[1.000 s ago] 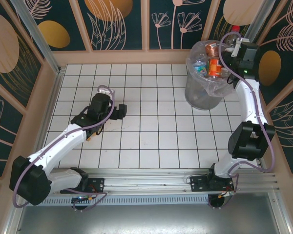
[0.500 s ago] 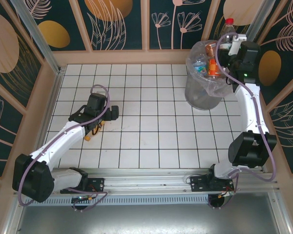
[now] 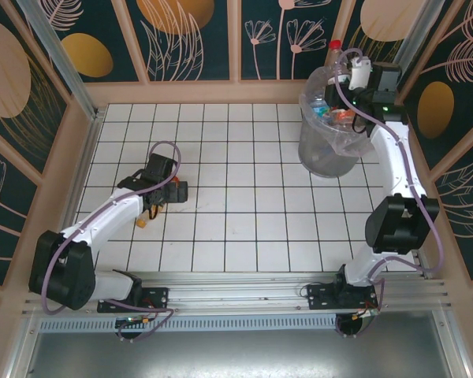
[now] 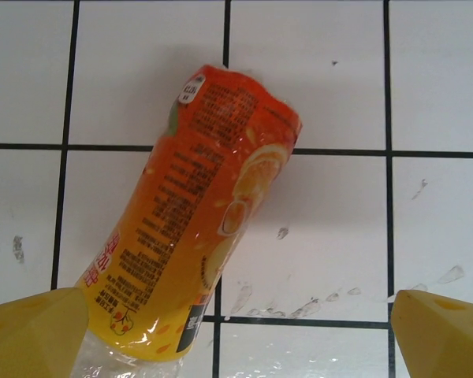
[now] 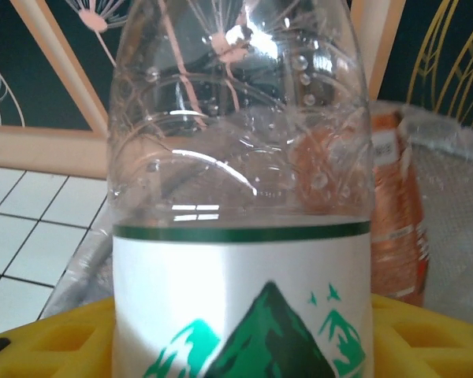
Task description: Put the plastic bottles in the bin
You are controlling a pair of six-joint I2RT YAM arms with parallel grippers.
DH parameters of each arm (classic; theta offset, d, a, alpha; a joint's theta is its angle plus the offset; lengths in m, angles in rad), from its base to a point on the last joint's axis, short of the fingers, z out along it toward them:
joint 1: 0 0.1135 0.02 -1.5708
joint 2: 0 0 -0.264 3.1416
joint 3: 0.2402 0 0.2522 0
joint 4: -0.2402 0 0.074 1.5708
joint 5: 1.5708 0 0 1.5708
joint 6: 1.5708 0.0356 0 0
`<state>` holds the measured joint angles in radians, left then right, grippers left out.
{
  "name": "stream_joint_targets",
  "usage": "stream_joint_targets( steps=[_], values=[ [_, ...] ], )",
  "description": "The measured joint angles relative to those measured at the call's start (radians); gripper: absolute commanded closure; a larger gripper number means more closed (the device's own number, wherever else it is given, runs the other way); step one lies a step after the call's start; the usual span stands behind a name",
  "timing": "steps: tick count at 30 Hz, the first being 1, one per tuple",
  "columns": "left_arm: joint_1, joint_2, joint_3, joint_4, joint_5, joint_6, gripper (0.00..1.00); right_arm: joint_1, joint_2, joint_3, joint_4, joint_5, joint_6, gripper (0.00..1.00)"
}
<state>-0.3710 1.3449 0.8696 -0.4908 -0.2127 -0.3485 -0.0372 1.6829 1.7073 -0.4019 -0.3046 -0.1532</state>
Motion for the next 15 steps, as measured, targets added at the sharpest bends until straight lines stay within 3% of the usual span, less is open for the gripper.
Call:
stream_joint_targets(
  steps=[7, 15],
  values=[
    [0.023, 0.000, 0.000, -0.019, -0.010, 0.007, 0.01, 0.002, 0.000, -0.004, 0.002, 0.036, -0.003, 0.19],
    [0.031, 0.015, 0.012, -0.030, 0.003, 0.034, 0.01, 0.002, -0.025, -0.005, 0.012, 0.049, 0.014, 0.18]
  ],
)
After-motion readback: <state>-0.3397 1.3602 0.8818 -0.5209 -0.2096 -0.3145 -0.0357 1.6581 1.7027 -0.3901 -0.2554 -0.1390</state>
